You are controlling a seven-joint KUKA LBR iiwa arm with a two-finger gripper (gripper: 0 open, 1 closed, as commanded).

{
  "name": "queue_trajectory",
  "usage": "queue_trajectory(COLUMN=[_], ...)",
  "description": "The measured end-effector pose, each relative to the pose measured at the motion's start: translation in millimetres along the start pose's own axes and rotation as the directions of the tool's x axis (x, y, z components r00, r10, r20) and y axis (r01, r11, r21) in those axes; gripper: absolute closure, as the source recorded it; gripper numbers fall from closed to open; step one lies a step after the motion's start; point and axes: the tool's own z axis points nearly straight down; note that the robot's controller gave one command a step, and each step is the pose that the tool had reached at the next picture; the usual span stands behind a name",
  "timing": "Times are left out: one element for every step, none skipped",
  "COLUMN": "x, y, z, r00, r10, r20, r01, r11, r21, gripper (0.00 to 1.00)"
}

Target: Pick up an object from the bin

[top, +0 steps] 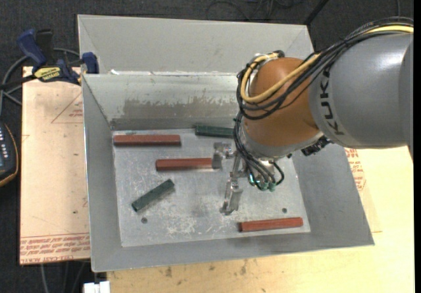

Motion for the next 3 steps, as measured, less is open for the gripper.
queue_trajectory(x=[-44.0, -87.8, -87.0], y=[48, 30, 31], z=[56, 88, 85], r00=[0.999, 1.0, 1.0], r10=[-0.048, -0.028, -0.029], r20=[0.008, 0.012, 0.01], r01=[0.048, 0.028, 0.029], r11=[0.999, 1.0, 1.0], r21=[-0.002, 0.0, -0.001], gripper=[0.0, 0.0, 1.0])
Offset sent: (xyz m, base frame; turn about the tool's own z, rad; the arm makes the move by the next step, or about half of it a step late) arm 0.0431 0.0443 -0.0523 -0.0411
